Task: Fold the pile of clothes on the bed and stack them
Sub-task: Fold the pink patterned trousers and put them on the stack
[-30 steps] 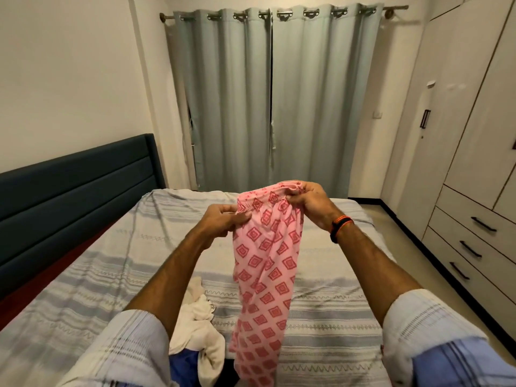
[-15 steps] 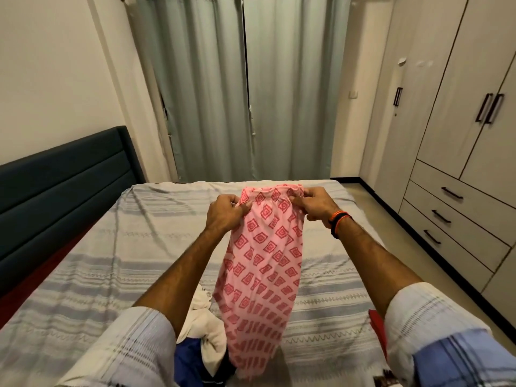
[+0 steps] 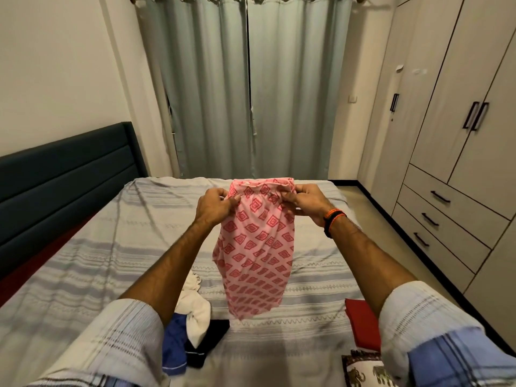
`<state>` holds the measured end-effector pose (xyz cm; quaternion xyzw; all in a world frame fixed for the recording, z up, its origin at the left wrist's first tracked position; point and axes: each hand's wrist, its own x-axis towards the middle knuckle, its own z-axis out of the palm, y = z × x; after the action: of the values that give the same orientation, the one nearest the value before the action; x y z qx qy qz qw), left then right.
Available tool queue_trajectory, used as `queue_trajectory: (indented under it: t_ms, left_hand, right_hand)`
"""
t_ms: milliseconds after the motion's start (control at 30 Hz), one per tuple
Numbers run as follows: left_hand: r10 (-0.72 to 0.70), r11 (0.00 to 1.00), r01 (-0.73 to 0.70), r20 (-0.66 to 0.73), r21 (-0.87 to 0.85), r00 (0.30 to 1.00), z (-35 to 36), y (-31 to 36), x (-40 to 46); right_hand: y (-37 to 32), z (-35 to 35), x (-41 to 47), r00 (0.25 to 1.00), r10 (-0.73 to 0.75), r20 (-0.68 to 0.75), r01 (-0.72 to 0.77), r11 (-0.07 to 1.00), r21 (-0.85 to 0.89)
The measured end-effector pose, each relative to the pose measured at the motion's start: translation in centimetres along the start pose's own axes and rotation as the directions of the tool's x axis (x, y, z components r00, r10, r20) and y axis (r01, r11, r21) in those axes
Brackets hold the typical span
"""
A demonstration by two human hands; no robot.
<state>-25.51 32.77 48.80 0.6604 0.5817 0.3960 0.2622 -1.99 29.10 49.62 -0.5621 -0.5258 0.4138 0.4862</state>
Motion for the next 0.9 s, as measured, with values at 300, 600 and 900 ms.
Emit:
queue_trajectory:
  t_ms: [300,600,900]
  left_hand:
    - [0.046,0.995,-0.055,-0.105,-0.082,0.993,2.1,2.0,-6.3]
    - [-0.005,0.999,-0.001,-0.107,-0.051,0.994,4.8,1.1,-2.8]
    - [-0.098,0.991,0.1,0.031,-0.086,0.995,7.4,-2.3,8.0]
  right_hand:
    - [0.9,-2.5,-4.9,0.997,-0.078,-0.005,0.078,0.997,-0.016]
    - [3.2,-3.1,-0.4,0.999,0.0,-0.045,0.0,1.0,-0.014]
    - [6.4,-2.0,10.5,0.991,0.086,-0.098,-0.091,0.994,-0.055]
